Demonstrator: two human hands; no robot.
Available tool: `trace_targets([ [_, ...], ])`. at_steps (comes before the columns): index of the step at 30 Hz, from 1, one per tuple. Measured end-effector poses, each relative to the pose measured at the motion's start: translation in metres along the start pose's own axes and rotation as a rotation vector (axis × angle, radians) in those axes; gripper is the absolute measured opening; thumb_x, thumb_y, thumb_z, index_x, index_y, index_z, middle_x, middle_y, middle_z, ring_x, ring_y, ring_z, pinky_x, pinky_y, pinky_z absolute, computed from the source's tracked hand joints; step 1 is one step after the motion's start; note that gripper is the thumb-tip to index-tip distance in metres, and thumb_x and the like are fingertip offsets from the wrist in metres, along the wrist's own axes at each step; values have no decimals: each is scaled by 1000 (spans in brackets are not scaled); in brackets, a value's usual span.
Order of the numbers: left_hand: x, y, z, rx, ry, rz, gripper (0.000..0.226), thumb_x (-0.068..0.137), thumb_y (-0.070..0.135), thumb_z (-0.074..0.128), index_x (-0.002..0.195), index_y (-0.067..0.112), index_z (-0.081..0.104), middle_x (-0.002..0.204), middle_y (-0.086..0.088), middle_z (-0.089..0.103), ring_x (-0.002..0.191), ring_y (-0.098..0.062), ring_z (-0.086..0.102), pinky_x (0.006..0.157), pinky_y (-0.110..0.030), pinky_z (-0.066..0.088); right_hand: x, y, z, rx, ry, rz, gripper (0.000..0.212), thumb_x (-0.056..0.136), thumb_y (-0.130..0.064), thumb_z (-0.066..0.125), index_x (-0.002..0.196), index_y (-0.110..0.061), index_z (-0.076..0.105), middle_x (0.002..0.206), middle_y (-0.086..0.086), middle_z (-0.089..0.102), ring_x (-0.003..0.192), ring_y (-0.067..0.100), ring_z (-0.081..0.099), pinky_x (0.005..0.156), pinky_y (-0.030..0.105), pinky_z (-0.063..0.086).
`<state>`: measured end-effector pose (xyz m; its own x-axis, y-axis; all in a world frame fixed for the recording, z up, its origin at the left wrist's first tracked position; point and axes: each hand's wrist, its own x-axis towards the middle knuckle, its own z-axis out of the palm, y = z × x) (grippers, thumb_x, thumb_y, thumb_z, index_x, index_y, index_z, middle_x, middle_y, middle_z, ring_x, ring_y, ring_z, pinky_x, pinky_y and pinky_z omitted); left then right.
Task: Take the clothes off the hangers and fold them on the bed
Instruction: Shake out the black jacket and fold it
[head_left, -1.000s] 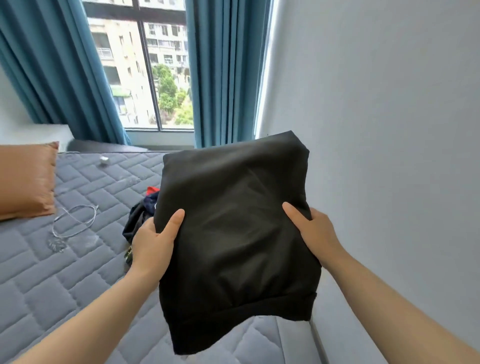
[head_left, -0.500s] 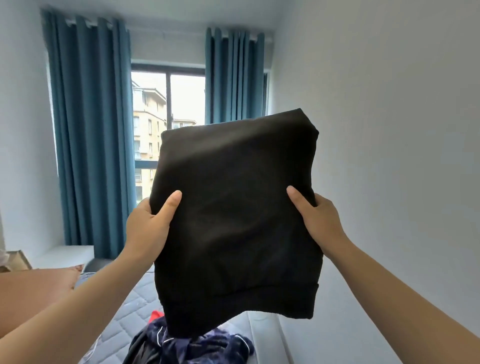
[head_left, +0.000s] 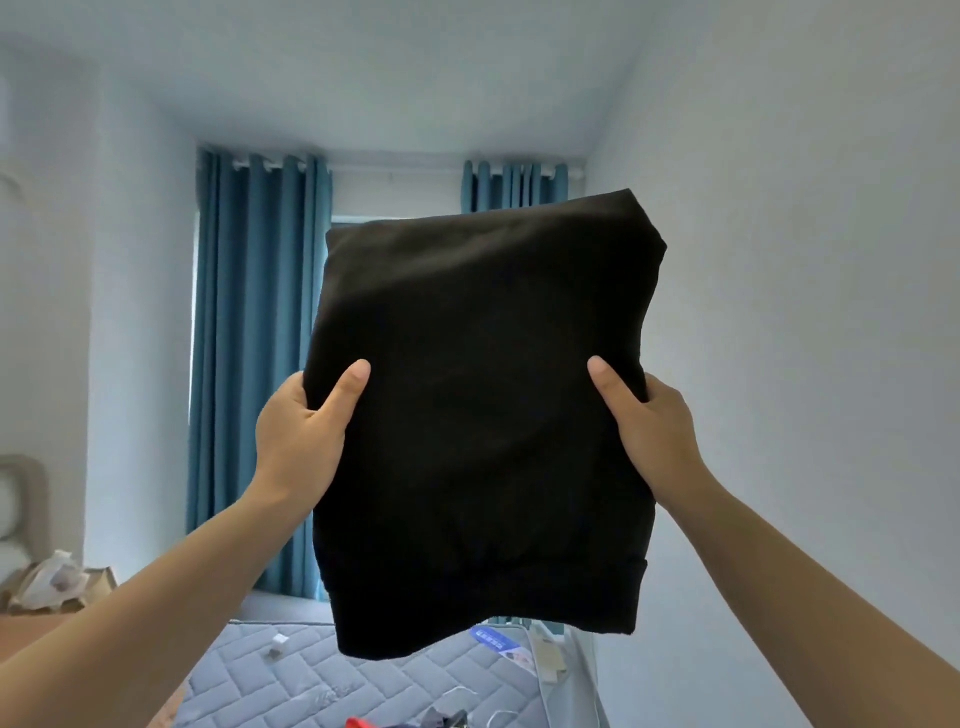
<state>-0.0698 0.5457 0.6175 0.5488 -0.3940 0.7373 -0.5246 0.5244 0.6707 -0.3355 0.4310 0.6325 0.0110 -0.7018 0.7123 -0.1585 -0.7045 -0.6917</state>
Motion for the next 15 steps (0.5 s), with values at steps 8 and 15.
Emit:
trace_targets([
  [8,33,-8,-61,39,45,33,44,76,65,54,86,22,62,85,3,66,81,-12,63,71,-28,52,-6,-31,64,36,1,-17,33,84,-67,48,82,-35,57,84,-19,64,77,3,61,61,11,39],
  [15,37,-12,-94,156,118,35,36,82,60,53,86,24,58,85,6,63,78,-10,59,63,-18,44,-11,-37,105,178,-80,-35,43,71,-76,48,79,-35,61,74,-29,66,73,-15,60,51,1,42],
])
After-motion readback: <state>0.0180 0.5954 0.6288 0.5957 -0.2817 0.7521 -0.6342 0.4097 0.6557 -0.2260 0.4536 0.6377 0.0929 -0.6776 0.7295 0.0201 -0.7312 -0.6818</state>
